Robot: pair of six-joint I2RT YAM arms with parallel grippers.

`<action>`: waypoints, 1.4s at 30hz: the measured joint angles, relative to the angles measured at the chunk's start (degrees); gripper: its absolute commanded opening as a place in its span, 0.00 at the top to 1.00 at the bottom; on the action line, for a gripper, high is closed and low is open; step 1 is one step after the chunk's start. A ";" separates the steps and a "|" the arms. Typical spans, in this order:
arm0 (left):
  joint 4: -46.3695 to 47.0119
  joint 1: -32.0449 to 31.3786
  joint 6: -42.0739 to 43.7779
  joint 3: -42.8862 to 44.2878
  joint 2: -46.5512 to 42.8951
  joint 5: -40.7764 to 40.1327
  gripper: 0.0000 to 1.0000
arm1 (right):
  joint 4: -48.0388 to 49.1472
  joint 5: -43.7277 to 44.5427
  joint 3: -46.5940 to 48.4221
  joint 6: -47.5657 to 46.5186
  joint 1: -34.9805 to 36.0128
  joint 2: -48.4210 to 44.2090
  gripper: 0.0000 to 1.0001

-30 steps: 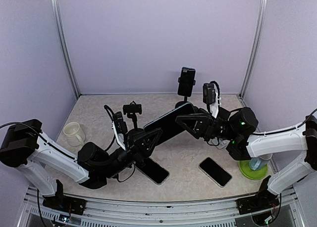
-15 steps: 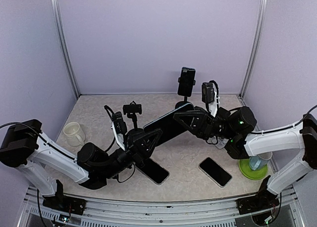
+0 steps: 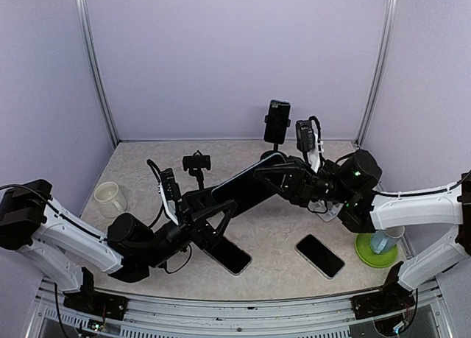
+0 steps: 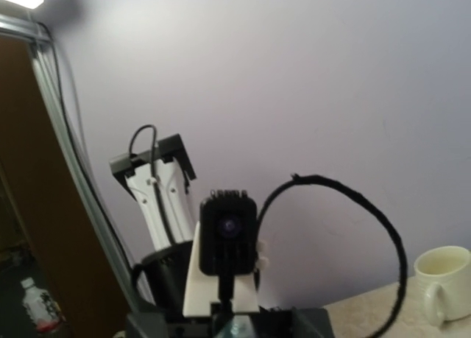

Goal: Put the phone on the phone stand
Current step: Pass from the left arm to the right, then pick up the phone stand from the center of the board.

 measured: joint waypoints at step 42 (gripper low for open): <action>-56.96 20.59 -0.59 -3.72 -34.86 -7.93 0.05 | -72.76 9.97 34.12 -34.14 -1.05 2.51 1.00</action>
